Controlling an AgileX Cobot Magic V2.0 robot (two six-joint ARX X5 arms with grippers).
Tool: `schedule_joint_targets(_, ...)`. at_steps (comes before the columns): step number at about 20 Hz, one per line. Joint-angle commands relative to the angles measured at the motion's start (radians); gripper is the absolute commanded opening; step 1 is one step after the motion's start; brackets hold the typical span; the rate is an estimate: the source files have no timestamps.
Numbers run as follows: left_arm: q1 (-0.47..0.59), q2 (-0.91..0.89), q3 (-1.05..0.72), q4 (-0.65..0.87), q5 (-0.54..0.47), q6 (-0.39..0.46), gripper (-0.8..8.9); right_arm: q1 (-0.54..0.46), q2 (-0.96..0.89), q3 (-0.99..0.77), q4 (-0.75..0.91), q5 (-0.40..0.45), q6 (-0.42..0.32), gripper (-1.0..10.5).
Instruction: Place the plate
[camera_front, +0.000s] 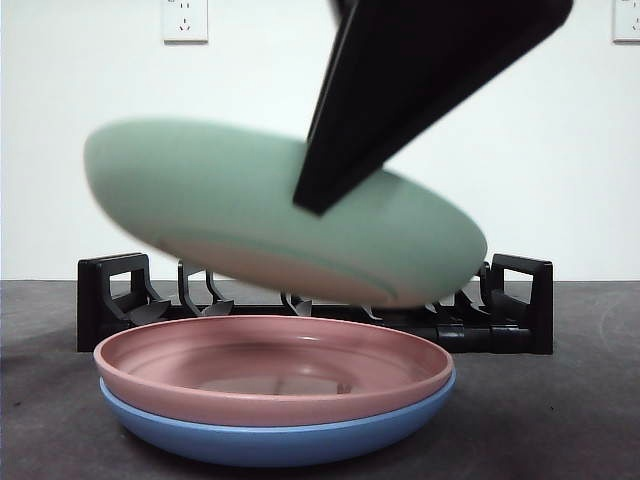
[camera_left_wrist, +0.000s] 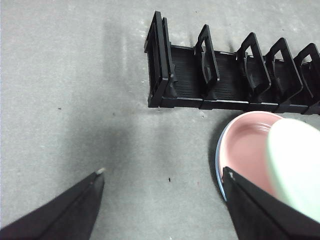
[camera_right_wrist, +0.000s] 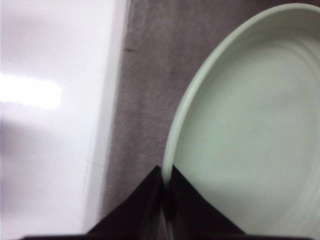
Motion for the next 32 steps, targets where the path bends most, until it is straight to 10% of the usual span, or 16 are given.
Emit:
schedule_joint_targets(1,0.0,0.005,0.019,0.011,-0.006,0.002,3.76,0.013,0.06,0.044,-0.021,-0.01,-0.016,0.2)
schedule_joint_targets(20,0.0,0.005,0.019,0.008,-0.006,0.008,3.76,0.012,0.258,0.098,0.0,0.013,-0.025,1.8)
schedule_joint_targets(24,0.0,0.005,0.019,0.01,-0.006,0.007,3.76,0.01,0.243,0.162,-0.02,0.034,0.124,2.3)
schedule_joint_targets(32,0.0,0.006,0.019,0.014,-0.006,0.007,3.76,-0.335,0.183,0.181,0.145,0.11,0.24,2.7)
